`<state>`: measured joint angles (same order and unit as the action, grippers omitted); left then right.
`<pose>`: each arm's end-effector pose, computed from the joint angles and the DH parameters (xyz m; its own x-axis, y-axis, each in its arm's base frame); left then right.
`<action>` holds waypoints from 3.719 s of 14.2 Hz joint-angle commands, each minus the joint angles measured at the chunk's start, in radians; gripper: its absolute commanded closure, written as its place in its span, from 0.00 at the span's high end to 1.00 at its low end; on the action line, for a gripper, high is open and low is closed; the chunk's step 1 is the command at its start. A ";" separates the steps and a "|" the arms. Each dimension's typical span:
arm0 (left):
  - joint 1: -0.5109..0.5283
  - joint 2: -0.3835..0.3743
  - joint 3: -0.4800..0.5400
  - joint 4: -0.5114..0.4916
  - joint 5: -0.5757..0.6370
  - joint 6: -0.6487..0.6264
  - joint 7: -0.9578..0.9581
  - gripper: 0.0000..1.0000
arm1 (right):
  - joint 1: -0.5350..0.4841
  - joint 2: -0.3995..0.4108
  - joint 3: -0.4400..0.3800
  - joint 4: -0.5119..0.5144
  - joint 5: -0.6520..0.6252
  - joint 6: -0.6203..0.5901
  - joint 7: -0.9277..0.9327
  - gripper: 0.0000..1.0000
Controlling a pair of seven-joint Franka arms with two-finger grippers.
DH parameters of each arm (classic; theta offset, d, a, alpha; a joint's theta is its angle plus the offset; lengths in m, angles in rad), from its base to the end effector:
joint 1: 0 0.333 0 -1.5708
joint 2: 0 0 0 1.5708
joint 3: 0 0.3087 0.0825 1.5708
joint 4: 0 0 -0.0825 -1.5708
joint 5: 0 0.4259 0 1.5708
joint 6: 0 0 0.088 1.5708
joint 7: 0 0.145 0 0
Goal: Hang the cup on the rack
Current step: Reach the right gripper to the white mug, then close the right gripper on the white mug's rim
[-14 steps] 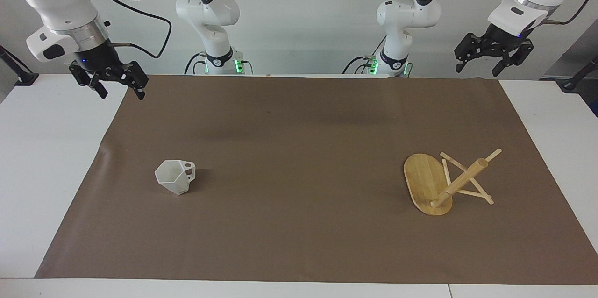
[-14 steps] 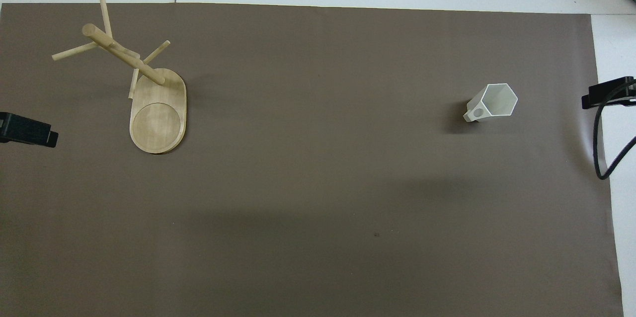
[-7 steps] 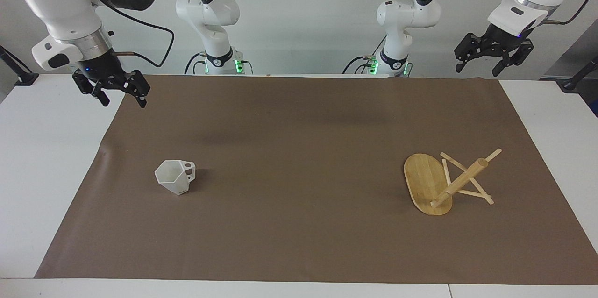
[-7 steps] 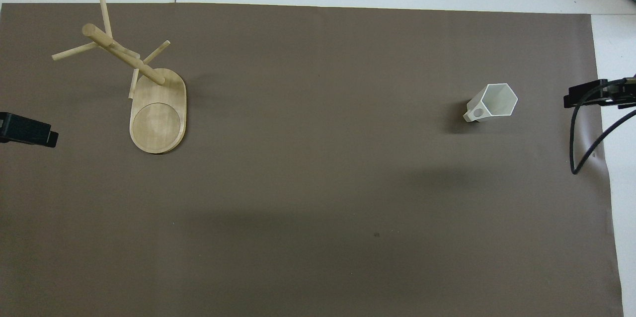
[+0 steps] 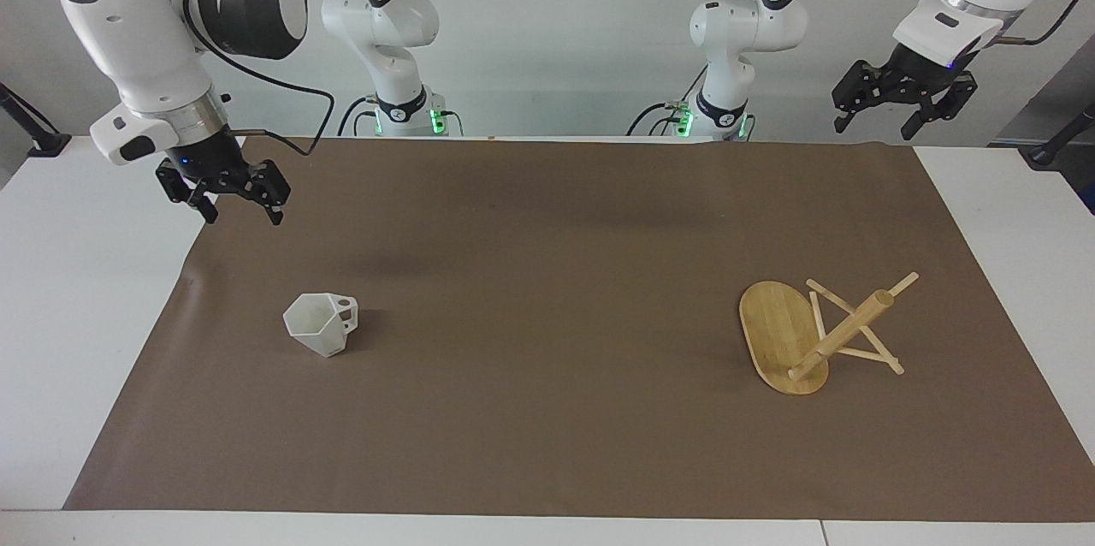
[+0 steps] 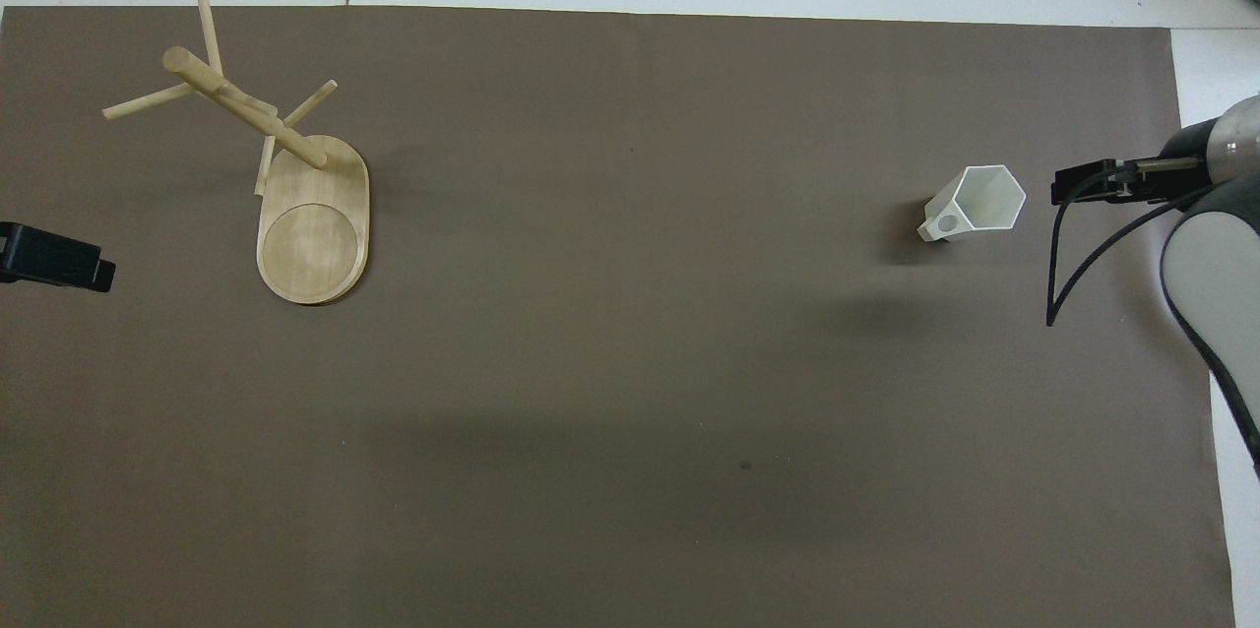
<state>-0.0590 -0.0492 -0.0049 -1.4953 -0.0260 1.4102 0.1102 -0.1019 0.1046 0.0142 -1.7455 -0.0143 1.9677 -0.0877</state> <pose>0.5609 -0.0401 0.6322 0.9836 -0.1772 -0.0328 -0.1763 -0.9839 0.0293 0.6482 -0.0587 0.4596 0.9933 0.0059 0.1158 0.0033 -0.9997 0.0225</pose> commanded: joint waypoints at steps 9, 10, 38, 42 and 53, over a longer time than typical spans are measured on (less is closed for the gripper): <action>-0.002 -0.021 0.003 -0.020 0.015 -0.008 0.008 1.00 | -0.007 0.124 -0.002 -0.131 0.010 0.312 -0.099 1.00; -0.004 -0.021 0.003 -0.022 0.015 -0.008 0.008 1.00 | -0.009 0.132 0.000 -0.131 0.010 0.312 -0.099 1.00; -0.002 -0.021 0.003 -0.020 0.015 -0.008 0.008 1.00 | -0.015 0.191 0.000 -0.169 0.020 0.431 0.002 0.07; -0.002 -0.021 0.003 -0.022 0.015 -0.008 0.005 1.00 | -0.012 0.193 0.000 -0.167 0.022 0.430 0.035 0.00; -0.002 -0.023 0.003 -0.022 0.015 -0.005 0.000 1.00 | -0.007 0.190 0.000 -0.066 0.091 0.243 0.101 0.00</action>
<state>-0.0590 -0.0493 -0.0049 -1.4954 -0.0260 1.4093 0.1101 -0.1083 0.2888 0.0090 -1.8473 0.0485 2.2558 -0.0213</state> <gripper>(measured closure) 0.000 0.921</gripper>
